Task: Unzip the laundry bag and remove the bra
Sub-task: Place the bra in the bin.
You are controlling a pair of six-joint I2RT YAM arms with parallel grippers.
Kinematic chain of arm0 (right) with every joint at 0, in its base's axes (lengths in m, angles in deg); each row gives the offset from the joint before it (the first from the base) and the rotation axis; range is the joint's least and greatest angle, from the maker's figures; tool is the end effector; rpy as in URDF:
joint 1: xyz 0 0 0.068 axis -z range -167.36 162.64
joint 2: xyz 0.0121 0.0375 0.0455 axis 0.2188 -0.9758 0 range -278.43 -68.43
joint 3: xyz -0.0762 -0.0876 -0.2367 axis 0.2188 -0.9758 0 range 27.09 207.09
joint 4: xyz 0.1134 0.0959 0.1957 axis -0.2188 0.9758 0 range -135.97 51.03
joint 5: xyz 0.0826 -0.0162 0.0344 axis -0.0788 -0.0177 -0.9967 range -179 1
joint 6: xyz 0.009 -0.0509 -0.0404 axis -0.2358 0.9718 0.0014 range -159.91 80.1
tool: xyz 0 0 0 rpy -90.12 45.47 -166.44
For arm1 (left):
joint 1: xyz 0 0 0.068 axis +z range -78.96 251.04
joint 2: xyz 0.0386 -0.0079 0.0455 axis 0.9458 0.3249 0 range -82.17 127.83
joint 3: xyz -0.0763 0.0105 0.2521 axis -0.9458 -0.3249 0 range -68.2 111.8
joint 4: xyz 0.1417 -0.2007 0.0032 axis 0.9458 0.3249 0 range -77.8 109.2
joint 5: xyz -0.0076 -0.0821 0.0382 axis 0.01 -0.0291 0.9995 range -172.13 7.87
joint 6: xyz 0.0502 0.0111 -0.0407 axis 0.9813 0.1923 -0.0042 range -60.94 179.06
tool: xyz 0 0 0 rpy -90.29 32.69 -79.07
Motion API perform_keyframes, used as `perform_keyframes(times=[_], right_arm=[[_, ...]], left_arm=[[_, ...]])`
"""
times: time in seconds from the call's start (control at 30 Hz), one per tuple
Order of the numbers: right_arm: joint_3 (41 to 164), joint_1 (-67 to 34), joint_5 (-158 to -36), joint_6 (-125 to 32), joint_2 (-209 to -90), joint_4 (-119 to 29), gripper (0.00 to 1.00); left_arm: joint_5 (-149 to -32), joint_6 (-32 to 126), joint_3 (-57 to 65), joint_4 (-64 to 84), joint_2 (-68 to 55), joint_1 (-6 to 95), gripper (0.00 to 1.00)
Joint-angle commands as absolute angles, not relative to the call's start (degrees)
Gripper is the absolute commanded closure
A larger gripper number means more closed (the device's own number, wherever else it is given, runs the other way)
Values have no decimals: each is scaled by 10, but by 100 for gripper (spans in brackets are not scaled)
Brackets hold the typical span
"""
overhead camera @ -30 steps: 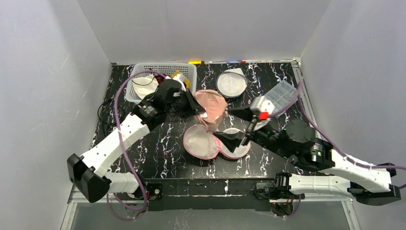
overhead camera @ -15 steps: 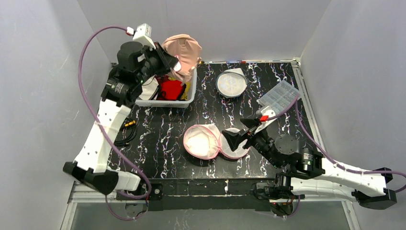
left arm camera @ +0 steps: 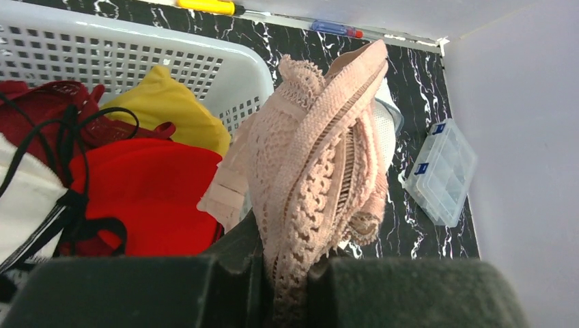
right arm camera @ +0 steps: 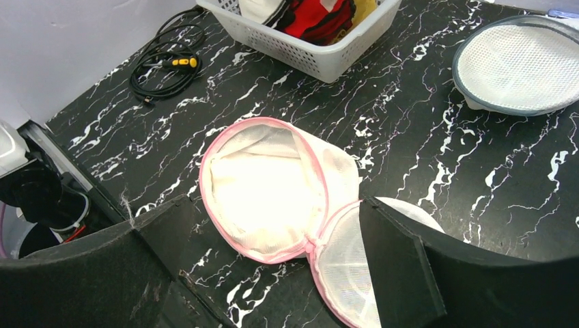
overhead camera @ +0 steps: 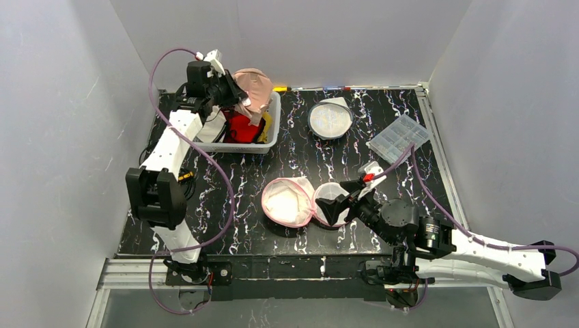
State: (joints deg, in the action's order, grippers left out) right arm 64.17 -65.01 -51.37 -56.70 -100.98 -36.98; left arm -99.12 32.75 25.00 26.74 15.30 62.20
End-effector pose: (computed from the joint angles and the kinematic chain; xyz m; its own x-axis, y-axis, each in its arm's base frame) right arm 0.0613 0.1327 0.3193 -0.2019 0.1481 -0.9681 -0.6113 0.7533 0.2427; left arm 0.3946 -0.0765 0.3690 -0.4718 -0.3555 -0.8068 0.2357 0.8310 -0.5040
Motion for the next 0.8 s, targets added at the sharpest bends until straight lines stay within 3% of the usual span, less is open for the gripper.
perform_keyframes(times=[0.0, 0.63, 0.7, 0.77], right_arm=[[633, -652, -508, -577, -991, -391, 2], [618, -652, -493, -570, -982, -376, 2], [622, -652, -496, -569, -986, -372, 2], [625, -652, -498, -570, -988, -369, 2]], left_arm=[[-1061, 335, 239, 167, 175, 633, 100], [-1032, 302, 179, 165, 295, 669, 100], [-1024, 301, 179, 178, 297, 669, 94], [-1016, 302, 176, 185, 292, 669, 81]])
